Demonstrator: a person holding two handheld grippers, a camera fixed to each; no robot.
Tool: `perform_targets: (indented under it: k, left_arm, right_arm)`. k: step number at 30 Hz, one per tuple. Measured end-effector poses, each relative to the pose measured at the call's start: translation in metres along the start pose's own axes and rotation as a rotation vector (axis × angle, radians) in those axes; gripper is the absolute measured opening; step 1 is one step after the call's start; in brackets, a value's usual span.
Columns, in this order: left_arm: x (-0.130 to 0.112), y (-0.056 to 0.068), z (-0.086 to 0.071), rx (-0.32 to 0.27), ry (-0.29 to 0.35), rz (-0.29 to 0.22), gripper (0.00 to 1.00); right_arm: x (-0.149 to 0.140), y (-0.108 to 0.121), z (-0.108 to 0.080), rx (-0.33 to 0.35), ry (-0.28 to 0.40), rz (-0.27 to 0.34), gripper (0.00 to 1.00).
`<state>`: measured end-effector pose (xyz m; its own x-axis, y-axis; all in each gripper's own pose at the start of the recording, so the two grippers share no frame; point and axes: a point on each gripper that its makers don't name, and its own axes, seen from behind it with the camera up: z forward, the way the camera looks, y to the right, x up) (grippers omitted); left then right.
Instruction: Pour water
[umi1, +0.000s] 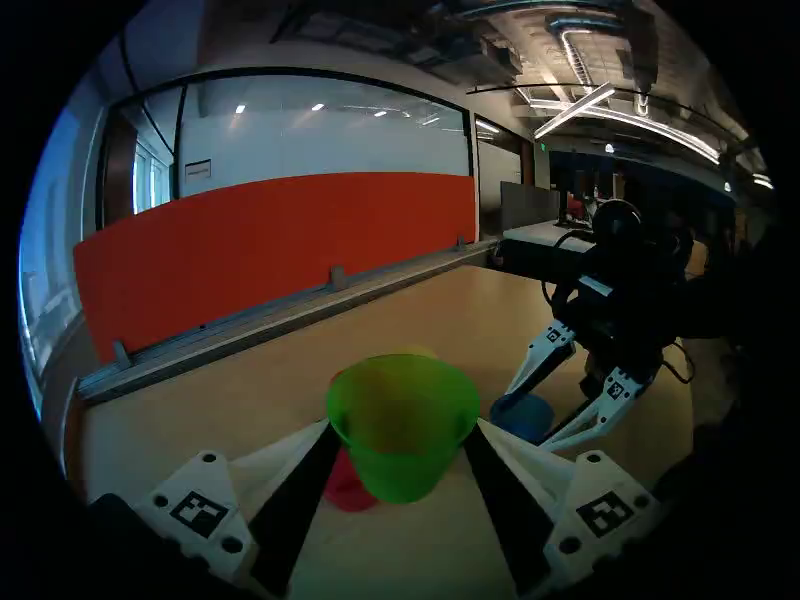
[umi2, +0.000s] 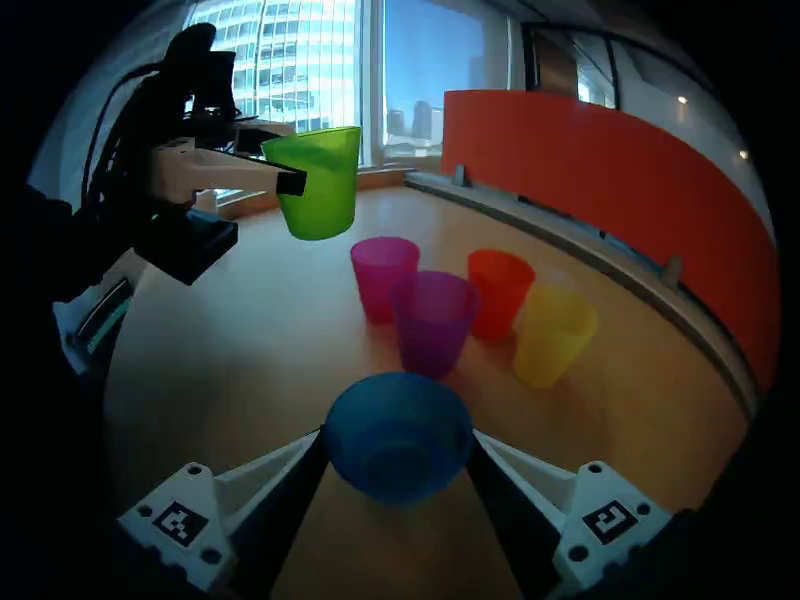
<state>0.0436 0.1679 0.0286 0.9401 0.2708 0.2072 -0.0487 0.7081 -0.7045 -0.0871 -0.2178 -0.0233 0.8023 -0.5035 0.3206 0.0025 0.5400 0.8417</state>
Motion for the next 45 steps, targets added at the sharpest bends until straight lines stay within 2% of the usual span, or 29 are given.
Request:
perform_targets:
  k: [9,15,30,45]
  left_arm:
    - [0.000,0.000,-0.003,0.003,0.002,-0.002,0.84]
    - [-0.001,0.000,-0.005,0.003,0.002,0.000,0.84]
    - [0.002,-0.002,-0.012,0.016,0.022,-0.011,0.85]
    - [0.021,0.000,-0.025,0.025,0.080,-0.016,0.85]
  right_arm:
    - [0.002,0.000,0.001,-0.008,0.020,0.013,0.91]
    - [0.013,0.000,-0.006,-0.011,0.050,0.017,0.91]
    - [0.065,0.010,-0.043,-0.051,0.167,0.023,0.91]
    - [0.112,0.014,-0.077,-0.080,0.295,0.024,0.91]
